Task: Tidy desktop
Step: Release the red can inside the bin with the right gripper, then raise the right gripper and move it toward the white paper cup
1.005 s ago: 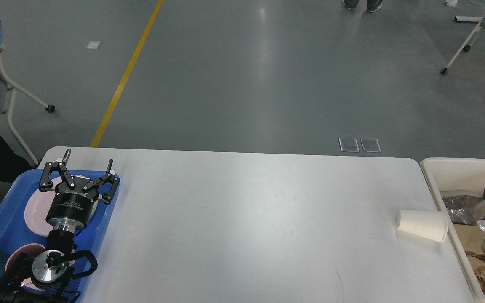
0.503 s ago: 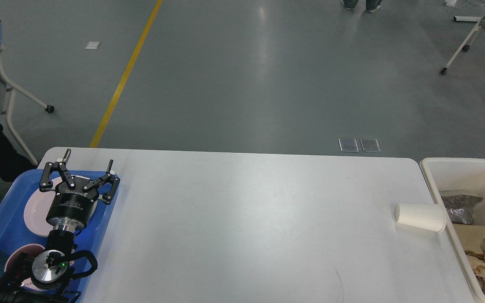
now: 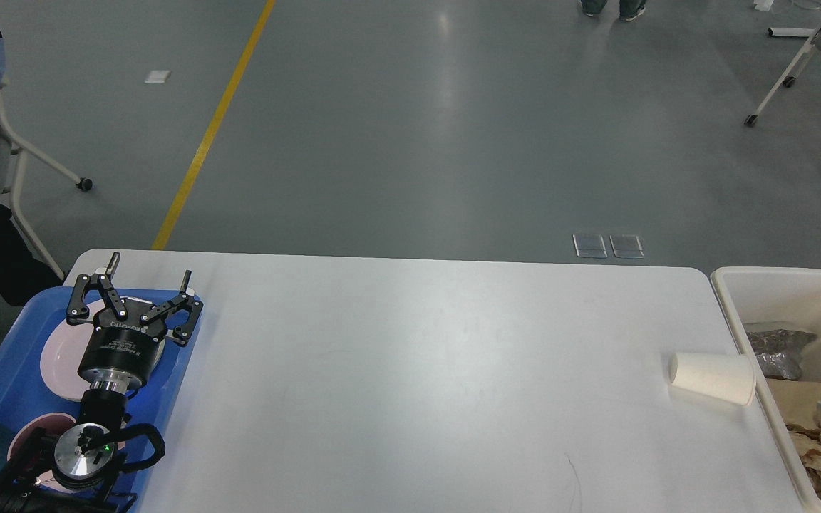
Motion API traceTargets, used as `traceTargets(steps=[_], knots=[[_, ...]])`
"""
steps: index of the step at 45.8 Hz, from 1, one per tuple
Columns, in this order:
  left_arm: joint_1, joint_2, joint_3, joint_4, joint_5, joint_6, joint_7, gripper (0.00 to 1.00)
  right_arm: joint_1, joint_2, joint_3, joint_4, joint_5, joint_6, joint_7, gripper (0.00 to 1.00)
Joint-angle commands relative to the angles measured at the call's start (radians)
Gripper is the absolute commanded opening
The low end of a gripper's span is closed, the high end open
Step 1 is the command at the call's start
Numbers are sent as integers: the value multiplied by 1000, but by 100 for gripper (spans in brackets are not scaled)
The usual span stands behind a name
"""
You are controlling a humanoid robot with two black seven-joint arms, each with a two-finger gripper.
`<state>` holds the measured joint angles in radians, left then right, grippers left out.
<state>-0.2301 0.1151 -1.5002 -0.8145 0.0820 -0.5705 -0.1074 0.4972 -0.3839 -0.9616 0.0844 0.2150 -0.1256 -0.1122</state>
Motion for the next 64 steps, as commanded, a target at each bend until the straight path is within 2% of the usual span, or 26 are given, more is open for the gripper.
traceTargets(steps=[1,12,19,30,39,47,54,58,61,64], knots=[[0,0,0,0,1,0,0,96,1,28,0,2,1,-26,-1,100],[0,0,0,0,1,0,0,96,18,25,1,9,1,-6,2,100],[0,0,0,0,1,0,0,96,78,22,35,9,1,67,2,100],[0,0,0,0,-1,0,0,96,303,-58,34,20,-19,403,-10,100],[0,0,-2,0,-1,0,0,96,547,-64,-58,34,-86,710,-12,100],[0,0,0,0,-1,0,0,96,747,-3,-121,49,-129,1084,-17,100],[0,0,0,0,-1,0,0,96,845,57,-129,52,-137,1086,-20,99],[0,0,-2,0,-1,0,0,96,894,82,-132,81,-135,1086,-46,99],[0,0,-2,0,-1,0,0,96,974,86,-132,187,-135,1086,-73,97],[0,0,-2,0,1,0,0,96,1076,82,-137,355,-137,1086,-80,95]])
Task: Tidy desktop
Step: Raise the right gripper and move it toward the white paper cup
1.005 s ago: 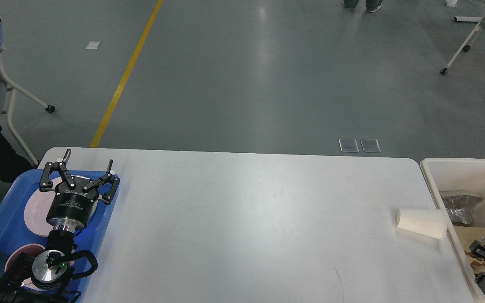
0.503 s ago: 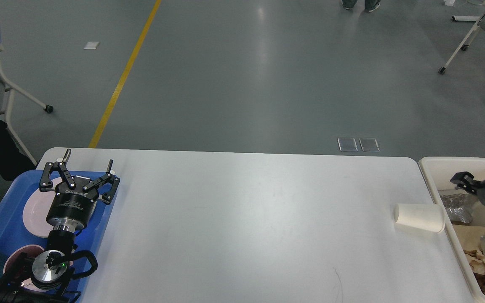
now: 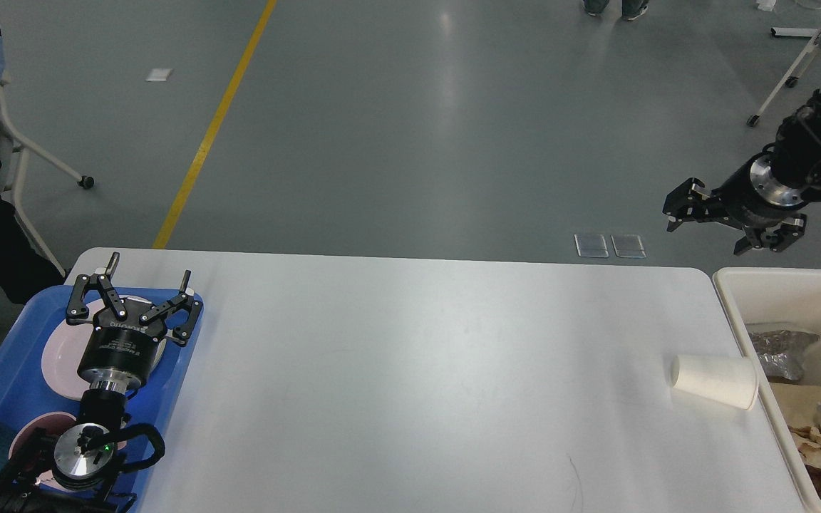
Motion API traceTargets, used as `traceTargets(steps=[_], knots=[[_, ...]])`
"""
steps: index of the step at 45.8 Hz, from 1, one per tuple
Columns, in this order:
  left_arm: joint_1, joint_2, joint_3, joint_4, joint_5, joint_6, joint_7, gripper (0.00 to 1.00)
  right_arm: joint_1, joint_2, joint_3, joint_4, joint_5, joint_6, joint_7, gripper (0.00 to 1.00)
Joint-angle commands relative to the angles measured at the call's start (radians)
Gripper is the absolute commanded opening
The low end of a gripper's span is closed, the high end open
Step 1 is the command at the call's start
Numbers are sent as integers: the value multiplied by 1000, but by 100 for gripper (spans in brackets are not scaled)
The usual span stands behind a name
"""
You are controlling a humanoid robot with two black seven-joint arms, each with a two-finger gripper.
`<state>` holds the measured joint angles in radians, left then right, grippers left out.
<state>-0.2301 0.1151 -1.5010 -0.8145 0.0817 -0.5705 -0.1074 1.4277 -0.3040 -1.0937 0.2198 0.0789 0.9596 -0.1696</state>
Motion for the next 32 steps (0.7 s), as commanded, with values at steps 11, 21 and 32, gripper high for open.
traceTargets(steps=[11,21,32], knots=[[0,0,1,0,1,0,0,96,490,14,-67,772,-25,-171,-31,94],[0,0,1,0,0,0,0,96,736,48,-123,1087,-22,-245,-31,88],[0,0,1,0,0,0,0,96,950,16,-124,1326,-24,-243,-59,98]])
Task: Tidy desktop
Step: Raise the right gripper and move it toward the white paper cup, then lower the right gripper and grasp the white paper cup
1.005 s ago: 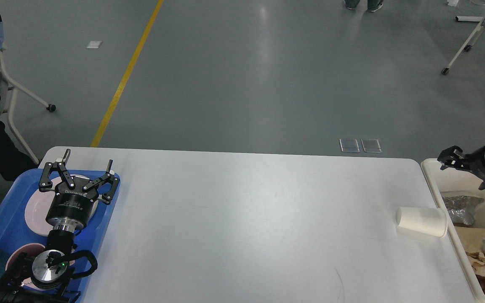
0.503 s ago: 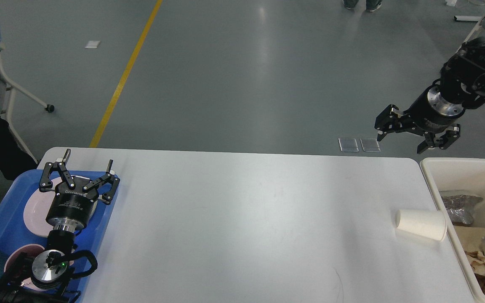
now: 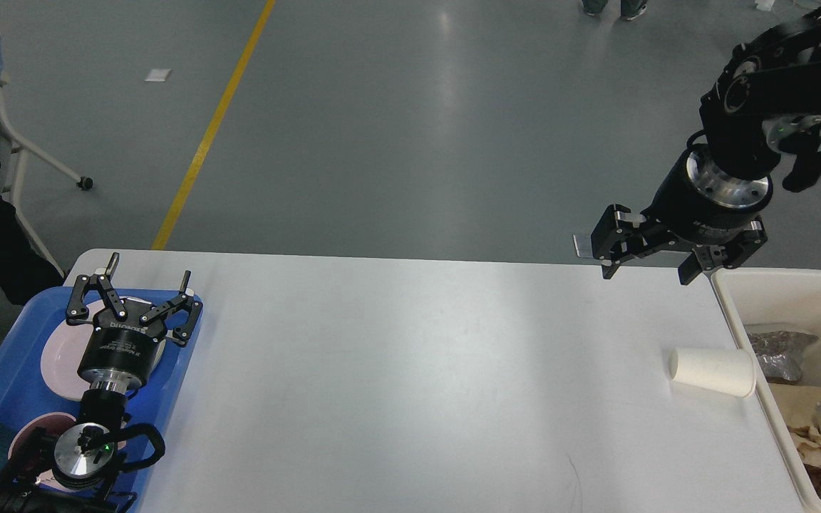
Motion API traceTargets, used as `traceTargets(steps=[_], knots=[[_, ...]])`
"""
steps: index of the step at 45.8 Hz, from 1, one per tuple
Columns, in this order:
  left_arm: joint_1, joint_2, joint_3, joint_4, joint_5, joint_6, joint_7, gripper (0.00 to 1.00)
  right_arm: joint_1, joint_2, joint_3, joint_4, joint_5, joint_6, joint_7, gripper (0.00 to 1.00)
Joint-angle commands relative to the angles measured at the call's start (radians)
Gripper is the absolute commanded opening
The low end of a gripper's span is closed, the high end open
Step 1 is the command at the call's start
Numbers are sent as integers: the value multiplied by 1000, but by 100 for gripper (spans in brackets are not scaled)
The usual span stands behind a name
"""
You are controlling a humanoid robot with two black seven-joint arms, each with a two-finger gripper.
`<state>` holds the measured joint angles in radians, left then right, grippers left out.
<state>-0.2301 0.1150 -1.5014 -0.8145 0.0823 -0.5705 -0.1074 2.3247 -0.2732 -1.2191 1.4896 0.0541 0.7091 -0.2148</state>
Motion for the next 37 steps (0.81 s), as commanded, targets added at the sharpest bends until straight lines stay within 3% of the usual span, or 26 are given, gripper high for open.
traceTargets(steps=[1,12,18,23,29,37], knots=[[0,0,1,0,0,0,0,96,53,-17,0,57,3,6,-14,98],[0,0,1,0,-1,0,0,96,9,-60,-5,40,4,-17,-14,98],[0,0,1,0,-1,0,0,96,-109,-89,-36,-8,65,-140,-20,96],[0,0,1,0,-1,0,0,96,-270,-96,-42,-63,245,-250,-50,96],[0,0,1,0,-1,0,0,96,-415,-164,-31,-135,432,-356,-52,95],[0,0,1,0,-1,0,0,96,-590,-205,-25,-297,694,-408,-52,78]])
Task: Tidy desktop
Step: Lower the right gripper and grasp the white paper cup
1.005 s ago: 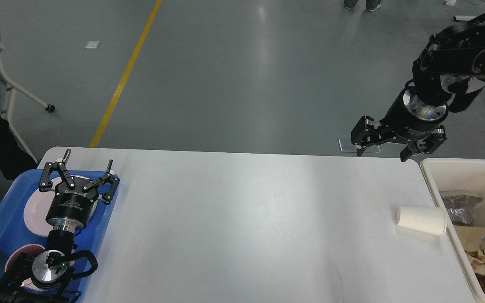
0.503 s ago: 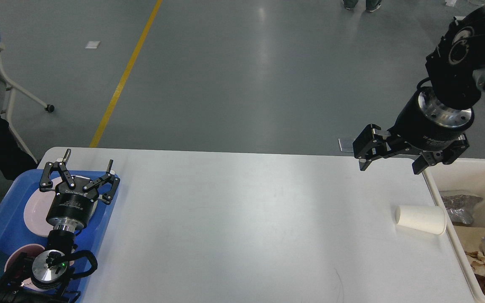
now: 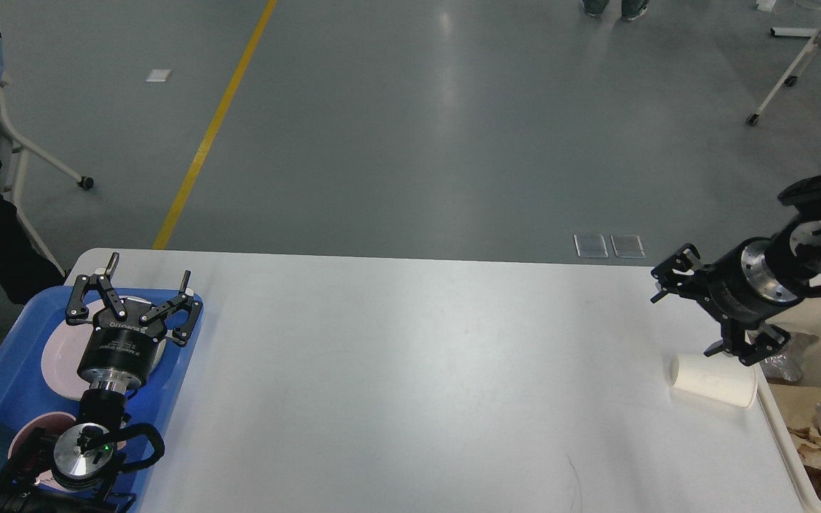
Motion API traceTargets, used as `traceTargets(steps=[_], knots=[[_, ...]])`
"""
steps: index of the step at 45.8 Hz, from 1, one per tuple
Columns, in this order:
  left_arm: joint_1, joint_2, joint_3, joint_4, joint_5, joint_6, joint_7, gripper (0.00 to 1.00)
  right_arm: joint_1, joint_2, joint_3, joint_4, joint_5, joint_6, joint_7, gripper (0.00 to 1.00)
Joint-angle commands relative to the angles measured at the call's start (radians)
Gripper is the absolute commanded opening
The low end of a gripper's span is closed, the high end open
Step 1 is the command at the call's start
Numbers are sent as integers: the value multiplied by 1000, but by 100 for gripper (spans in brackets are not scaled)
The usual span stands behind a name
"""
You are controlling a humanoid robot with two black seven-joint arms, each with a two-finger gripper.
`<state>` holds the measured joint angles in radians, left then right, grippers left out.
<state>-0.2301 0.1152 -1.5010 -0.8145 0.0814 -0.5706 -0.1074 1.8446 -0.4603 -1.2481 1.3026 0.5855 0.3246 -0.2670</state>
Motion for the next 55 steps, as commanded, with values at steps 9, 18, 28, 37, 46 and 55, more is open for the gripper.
traceTargets(steps=[9,18,28,37,46,55], knots=[[0,0,1,0,0,0,0,96,-373,-43,84,-337,388,-73,0,78],[0,0,1,0,1,0,0,96,-628,-67,297,-511,398,-93,-9,81],[0,0,1,0,0,0,0,96,-783,-17,352,-735,376,-101,-11,80],[0,0,1,0,1,0,0,96,-824,22,383,-824,367,-102,-9,80],[0,0,1,0,0,0,0,96,-887,84,400,-908,281,-107,-9,80],[0,0,1,0,0,0,0,96,-926,84,478,-967,232,-110,-9,80]])
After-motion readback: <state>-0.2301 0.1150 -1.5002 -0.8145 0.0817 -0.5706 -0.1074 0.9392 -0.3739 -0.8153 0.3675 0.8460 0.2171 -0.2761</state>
